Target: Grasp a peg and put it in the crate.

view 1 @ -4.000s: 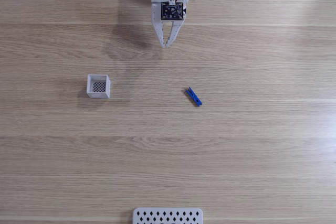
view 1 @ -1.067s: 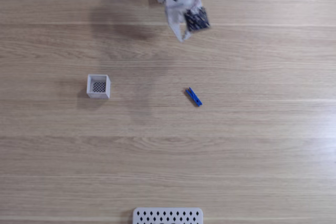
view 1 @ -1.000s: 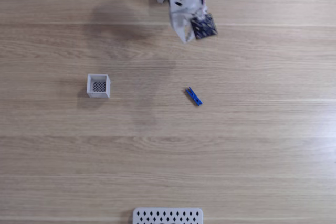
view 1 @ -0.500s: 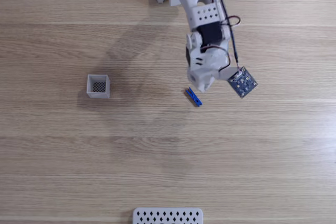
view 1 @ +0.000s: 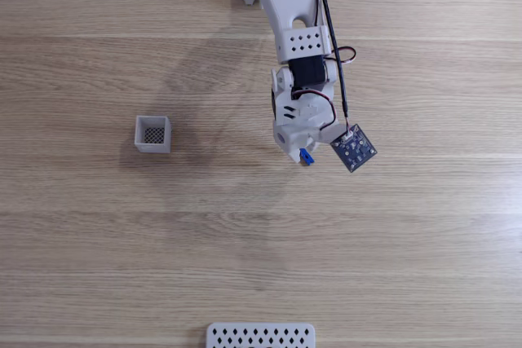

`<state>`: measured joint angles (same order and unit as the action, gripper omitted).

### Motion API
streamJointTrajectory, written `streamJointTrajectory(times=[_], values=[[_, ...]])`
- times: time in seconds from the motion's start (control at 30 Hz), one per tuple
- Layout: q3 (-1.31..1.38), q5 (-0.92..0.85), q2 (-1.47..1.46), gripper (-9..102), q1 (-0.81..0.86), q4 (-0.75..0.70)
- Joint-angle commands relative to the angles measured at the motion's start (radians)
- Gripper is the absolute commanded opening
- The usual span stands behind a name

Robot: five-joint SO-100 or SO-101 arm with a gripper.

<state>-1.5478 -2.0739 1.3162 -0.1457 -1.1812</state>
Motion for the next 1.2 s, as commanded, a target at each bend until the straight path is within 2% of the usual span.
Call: streamJointTrajectory(times=[0.0, 0.73, 1.17], values=[[0.052, 0.014, 0.040, 22, 0.009, 0.006], [-0.095, 0.018, -0.025, 20, 0.061, 0.021], [-0.067, 0.146, -0.023, 20, 0.025, 0.023]])
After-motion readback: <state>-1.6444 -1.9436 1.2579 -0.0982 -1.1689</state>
